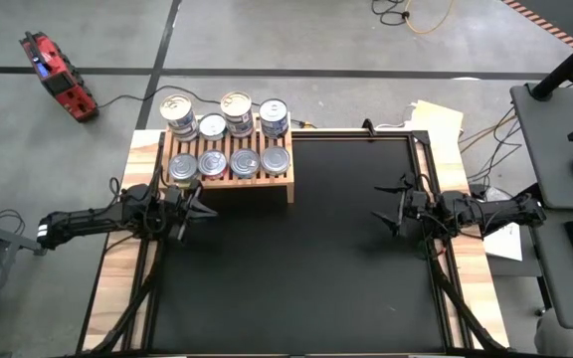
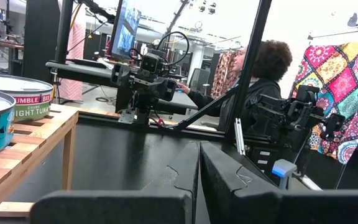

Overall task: Stack canned seafood by type on shelf
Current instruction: Return to Home Position

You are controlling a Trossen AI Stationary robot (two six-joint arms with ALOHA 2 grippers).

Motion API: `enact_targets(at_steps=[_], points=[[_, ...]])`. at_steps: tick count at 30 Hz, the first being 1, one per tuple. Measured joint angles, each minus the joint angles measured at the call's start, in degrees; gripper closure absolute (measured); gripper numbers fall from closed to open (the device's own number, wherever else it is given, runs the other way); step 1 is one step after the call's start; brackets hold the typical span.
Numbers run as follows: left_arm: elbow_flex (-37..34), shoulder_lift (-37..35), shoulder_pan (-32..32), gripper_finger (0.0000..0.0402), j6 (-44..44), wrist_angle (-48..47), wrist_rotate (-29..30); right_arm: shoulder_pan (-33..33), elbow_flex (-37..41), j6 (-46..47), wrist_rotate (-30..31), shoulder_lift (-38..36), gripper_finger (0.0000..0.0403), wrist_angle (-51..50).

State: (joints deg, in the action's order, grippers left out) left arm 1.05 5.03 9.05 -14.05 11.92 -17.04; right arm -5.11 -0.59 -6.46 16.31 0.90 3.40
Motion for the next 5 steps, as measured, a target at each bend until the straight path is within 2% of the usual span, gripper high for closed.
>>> enact_targets(at_steps=[5], points=[[0.01,-0.01,-0.01,0.0401,0.00,0.00,0.00,0.00,-0.01,0.00,0.01,0.00,0.0060,0.00]])
